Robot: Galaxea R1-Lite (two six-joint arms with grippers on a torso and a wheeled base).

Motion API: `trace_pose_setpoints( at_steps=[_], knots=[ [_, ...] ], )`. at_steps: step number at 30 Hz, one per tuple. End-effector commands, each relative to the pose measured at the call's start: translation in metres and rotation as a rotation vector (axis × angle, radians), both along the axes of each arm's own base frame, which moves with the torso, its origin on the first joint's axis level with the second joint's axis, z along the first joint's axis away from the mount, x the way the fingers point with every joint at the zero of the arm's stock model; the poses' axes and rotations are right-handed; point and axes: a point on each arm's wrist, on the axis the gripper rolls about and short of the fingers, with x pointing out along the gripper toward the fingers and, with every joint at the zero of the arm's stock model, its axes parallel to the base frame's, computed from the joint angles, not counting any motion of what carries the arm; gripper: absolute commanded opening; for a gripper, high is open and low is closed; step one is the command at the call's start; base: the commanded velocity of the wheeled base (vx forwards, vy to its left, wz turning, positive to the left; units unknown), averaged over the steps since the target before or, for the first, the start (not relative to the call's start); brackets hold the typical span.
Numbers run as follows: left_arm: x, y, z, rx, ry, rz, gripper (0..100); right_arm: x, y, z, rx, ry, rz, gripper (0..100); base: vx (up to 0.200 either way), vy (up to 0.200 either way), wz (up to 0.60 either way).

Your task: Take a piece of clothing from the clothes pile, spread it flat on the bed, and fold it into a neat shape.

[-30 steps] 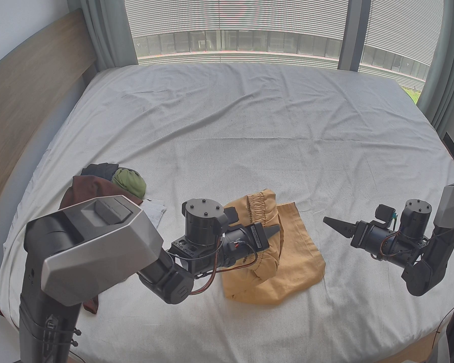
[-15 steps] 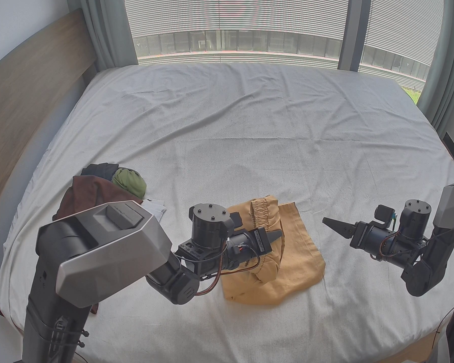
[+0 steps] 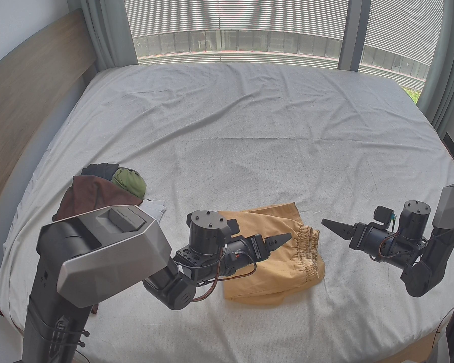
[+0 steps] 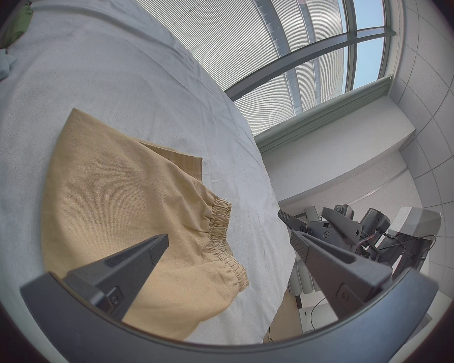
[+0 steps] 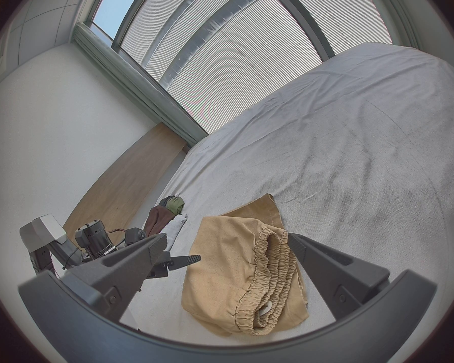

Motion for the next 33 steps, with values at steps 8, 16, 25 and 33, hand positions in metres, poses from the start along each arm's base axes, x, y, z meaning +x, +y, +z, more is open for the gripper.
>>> trace_pose_setpoints(
  at_steps=[8,16,25,33],
  knots=[
    [-0.020,0.040,0.014,0.020,-0.037,0.039,100,-0.008,0.006,-0.024,-0.036,0.087,0.027,100,0.000,0.000,0.00],
    [-0.037,0.089,0.038,0.015,-0.091,0.114,100,-0.013,0.008,-0.035,-0.073,0.121,0.048,100,0.000,0.000,0.00],
    [-0.049,0.145,0.052,0.044,-0.188,0.220,100,-0.023,0.016,-0.061,-0.100,0.225,0.087,100,0.000,0.000,0.00],
    [-0.059,0.164,0.042,0.067,-0.159,0.241,100,-0.025,0.020,-0.084,-0.132,0.294,0.105,100,0.000,0.000,0.00]
  ],
)
